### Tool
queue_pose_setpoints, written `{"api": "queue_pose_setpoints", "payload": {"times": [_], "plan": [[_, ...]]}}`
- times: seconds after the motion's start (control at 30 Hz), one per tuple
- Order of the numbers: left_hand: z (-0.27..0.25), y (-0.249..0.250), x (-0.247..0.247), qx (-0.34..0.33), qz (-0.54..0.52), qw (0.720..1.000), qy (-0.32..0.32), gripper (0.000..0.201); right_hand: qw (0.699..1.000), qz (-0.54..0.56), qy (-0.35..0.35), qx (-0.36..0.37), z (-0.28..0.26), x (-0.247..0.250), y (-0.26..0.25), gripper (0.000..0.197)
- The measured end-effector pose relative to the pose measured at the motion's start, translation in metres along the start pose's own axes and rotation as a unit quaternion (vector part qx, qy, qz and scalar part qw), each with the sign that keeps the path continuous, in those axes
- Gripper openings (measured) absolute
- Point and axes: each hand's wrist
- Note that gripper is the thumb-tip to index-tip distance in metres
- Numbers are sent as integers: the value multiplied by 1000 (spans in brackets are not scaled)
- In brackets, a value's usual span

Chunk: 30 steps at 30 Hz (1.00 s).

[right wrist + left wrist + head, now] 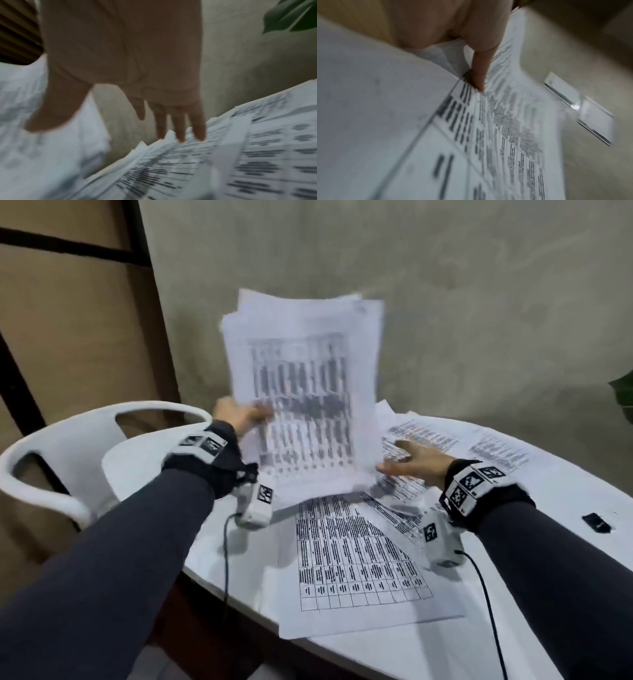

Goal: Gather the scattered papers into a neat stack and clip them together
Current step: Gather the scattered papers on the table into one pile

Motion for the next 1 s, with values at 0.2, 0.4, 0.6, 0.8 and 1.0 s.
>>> {"api": "queue_pose_setpoints", "payload": {"times": [0.2, 0.4, 0.6, 0.8, 1.0], "plan": [[5, -31, 62, 177, 179, 968, -17, 14, 919, -337, -91, -184, 1, 3, 31, 108], [-2, -82, 82, 292, 337, 892, -68, 66, 868, -442, -124, -188, 19, -8, 9, 82], [-19, -78, 72, 279, 393, 870, -100, 56, 898, -387, -9, -209, 16, 4, 11, 86], [-24, -78, 69, 282, 391, 871, -95, 57, 892, -364, -125, -236, 7, -1, 16, 74], [-29, -79, 59, 283, 400, 867, -88, 53, 925, -315, 30, -210, 23, 11, 27, 76]]}}
Point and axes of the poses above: each hand's wrist, its own z-axis towards the middle knuckle, its own x-axis out of the back of the hand, y = z × x, and after that the axes turned 11 degrees about -y, right-handed
